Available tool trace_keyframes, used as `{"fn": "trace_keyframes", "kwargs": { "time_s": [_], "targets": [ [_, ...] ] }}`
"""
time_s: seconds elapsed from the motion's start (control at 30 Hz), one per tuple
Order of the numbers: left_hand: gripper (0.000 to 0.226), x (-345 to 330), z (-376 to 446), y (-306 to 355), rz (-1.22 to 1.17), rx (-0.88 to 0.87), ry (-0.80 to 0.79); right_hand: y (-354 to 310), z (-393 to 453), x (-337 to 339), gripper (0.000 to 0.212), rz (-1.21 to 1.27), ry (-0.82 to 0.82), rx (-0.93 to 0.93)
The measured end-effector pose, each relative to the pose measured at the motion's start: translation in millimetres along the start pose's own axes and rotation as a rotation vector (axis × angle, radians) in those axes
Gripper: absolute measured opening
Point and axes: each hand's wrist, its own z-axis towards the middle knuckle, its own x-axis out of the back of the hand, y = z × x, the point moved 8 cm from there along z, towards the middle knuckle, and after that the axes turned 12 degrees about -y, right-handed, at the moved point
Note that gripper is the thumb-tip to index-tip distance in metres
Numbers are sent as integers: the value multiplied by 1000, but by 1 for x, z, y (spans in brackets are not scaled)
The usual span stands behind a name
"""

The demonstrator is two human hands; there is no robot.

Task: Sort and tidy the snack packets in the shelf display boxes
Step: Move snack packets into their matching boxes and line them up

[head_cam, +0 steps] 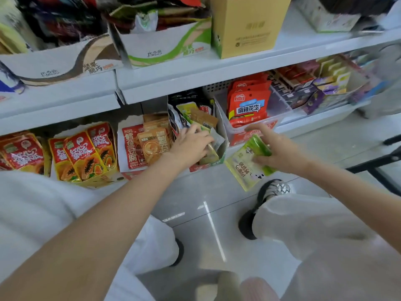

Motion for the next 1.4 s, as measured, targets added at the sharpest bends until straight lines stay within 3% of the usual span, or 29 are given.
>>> {"fn": "trace_keyframes", "kwargs": {
  "time_s": [0.07,0.2,0.27,0.37,0.43,0.67,0.83,0.93,1.0,1.07,1.27,1.4],
  "targets": [
    [35,-1,4,7,181,5,-41,-4,-7,15,62,42,47,26],
    [29,0,9,15,346,26,-44,13,-10,27,38,275,140,-33],
    [21,18,6,9,160,50,71,17,-3,28,33,320,147,-64],
    [13,57,-13,-16,-390,146,322,11,5,37,25,533,196,-51],
    [9,76,-32,-32,-641,213,406,5,8,48,24,585,243,-36],
    [6,74,-87,-72,-1056,421,231,-28,7,68,25,806,222,59],
    [7,50,-108,-80,-1409,486,113,-57,9,46,30,931,89,156],
    [17,43,-112,-72,-1471,427,29,-72,14,26,30,892,42,189],
    [22,42,-113,-68,-1484,387,8,-84,19,16,55,853,-11,215],
    [23,44,-113,-68,-1518,359,14,-96,26,8,67,788,-64,224],
    [18,55,-112,-73,-1641,300,102,-119,43,-2,43,444,-5,211],
    [21,69,-114,-77,-1408,243,207,-123,52,-5,58,371,-5,161]
  ]
}}
